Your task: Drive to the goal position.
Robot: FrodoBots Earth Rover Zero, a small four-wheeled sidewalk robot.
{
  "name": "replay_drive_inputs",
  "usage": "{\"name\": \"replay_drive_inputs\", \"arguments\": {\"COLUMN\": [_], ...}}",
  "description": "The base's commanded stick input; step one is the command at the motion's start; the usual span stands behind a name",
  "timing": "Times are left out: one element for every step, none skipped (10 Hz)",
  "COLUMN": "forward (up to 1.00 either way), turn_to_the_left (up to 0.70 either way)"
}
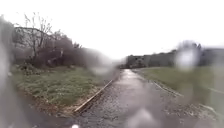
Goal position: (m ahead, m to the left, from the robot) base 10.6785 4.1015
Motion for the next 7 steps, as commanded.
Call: {"name": "replay_drive_inputs", "arguments": {"forward": [0.00, 0.00, 0.00, 0.00, 0.00, 0.00, 0.00], "turn_to_the_left": [0.00, 0.00, -0.24, -0.70, -0.70, -0.70, -0.70]}}
